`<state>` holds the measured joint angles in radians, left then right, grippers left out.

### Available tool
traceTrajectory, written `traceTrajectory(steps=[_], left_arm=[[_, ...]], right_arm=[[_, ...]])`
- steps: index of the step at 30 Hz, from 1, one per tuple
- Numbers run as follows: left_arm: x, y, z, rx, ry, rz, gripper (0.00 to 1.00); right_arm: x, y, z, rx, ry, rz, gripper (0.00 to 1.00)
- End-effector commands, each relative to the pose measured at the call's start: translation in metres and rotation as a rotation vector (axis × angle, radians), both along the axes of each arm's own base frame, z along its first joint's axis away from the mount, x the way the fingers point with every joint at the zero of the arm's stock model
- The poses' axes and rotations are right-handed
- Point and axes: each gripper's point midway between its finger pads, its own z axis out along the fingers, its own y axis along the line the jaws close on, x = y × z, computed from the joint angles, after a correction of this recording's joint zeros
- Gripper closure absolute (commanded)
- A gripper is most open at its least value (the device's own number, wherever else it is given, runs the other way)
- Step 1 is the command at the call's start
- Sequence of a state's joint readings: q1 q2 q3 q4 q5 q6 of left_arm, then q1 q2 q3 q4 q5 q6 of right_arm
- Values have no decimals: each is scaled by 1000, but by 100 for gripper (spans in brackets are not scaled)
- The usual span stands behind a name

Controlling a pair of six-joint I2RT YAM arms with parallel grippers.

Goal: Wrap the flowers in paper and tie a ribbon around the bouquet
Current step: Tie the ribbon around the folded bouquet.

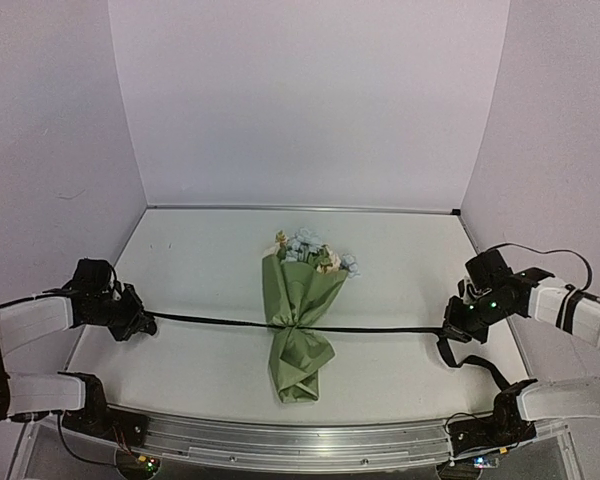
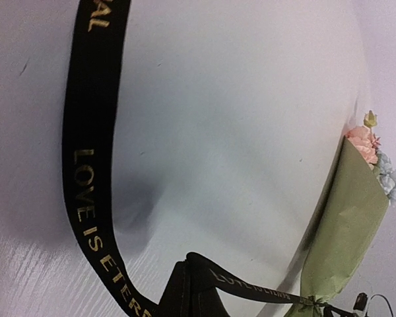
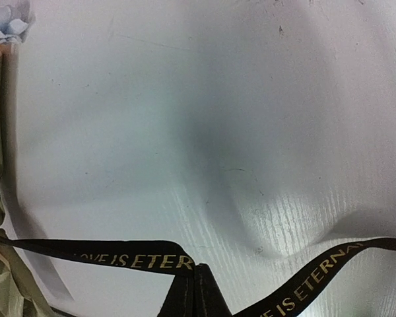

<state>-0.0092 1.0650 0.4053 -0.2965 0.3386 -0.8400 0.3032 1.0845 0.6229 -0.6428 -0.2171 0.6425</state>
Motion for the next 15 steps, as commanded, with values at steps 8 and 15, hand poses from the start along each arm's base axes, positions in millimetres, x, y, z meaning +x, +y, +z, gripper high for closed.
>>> traceTrajectory(steps=[8, 15], left_arm=[[46, 66, 65, 384, -172, 95, 100], [34, 95, 32, 402, -46, 169, 100]], right_arm=[[-43, -70, 9, -333, 252, -74, 100], [-67, -88, -1, -269, 358, -211, 100]])
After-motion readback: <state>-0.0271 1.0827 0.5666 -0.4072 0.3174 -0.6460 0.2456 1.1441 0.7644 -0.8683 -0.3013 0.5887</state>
